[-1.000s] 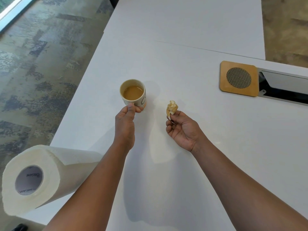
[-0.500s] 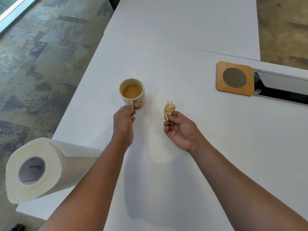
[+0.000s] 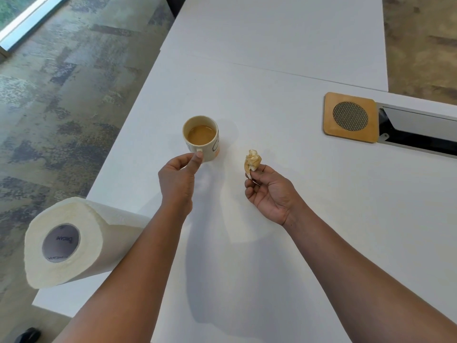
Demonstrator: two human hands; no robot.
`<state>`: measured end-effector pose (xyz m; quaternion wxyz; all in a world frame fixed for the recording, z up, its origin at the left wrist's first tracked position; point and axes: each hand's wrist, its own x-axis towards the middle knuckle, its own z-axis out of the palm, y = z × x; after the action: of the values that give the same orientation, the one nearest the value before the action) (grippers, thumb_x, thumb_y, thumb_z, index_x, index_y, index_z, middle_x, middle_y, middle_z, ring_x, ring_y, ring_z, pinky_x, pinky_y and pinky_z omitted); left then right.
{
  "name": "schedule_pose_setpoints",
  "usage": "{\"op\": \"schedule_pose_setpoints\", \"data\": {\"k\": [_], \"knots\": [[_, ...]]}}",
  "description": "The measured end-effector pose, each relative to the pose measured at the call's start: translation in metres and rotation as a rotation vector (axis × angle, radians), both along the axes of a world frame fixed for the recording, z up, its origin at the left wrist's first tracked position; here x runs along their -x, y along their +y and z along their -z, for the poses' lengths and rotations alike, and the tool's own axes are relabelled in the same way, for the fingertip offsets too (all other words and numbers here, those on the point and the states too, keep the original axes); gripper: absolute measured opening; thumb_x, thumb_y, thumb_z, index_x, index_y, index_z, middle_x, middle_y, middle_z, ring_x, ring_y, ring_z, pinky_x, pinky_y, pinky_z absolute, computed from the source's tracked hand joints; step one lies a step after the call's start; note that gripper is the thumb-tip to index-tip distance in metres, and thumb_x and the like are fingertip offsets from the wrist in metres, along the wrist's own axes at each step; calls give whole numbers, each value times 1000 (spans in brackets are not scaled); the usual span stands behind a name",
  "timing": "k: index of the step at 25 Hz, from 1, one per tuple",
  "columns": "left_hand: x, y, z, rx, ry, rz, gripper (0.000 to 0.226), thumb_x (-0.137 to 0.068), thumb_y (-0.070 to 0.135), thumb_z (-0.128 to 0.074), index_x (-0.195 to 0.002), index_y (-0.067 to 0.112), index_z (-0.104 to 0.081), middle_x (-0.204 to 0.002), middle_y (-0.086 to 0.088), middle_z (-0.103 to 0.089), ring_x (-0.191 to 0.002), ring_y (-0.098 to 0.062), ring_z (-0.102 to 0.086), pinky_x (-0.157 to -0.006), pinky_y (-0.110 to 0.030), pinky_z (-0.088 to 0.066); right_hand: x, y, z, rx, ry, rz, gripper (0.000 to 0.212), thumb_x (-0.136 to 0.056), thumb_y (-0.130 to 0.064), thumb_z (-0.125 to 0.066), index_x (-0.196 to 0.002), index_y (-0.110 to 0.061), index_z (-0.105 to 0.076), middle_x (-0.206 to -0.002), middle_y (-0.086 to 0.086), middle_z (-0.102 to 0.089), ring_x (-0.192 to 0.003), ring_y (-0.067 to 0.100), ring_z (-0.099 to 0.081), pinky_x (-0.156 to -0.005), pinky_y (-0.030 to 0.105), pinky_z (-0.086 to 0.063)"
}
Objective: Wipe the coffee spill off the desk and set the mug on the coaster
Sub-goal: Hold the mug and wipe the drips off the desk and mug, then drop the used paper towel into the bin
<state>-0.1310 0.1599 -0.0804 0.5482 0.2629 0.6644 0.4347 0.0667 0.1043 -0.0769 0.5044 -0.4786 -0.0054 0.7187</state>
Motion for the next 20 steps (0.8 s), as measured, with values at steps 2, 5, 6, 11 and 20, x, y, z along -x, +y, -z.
{"op": "schedule_pose_setpoints", "data": {"k": [2,5,6,11,20], "knots": [[-10,-12,-8,-21,83,-43,44,-80,44,-85,-113,18,-69,-114,4,-69,-106,-16,-65,-93,-32,-53,4,-4,-2,-3,-18,-32,16,-92,2,-59,-97,-11,-68,-79,4,-67,-68,14,-59,-61,24,-49],[-27,-51,-25,-85,189,-10,32,-90,35,-76,-118,26,-63,-111,9,-64,-94,-6,-63,-74,-19,-50,16,-17,-8,-15,-36,-138,16,-93,1,-60,-101,-10,-68,-81,4,-67,-70,14,-58,-62,24,-49],[-28,-68,-31,-95,138,23,26,-91,27,-72,-116,27,-64,-107,9,-66,-89,-3,-64,-72,-19,-50,23,-24,-12,-23,-32,-189,16,-93,1,-61,-103,-9,-68,-81,5,-67,-70,14,-58,-63,24,-49],[-1,-163,-50,-97,-151,46,32,-82,16,-73,-111,28,-69,-107,4,-76,-98,-11,-71,-78,-21,-57,65,-71,-24,-59,-19,-407,22,-86,-2,-70,-108,-4,-68,-102,22,-65,-90,30,-58,-85,38,-45],[74,-285,-22,48,86,-438,18,-90,8,-76,-92,27,-77,-86,-2,-78,-78,-15,-73,-70,-24,-58,152,-152,-10,-155,-288,-956,15,-91,-8,-69,-98,-18,-77,-92,5,-76,-76,11,-65,-67,24,-49]]}}
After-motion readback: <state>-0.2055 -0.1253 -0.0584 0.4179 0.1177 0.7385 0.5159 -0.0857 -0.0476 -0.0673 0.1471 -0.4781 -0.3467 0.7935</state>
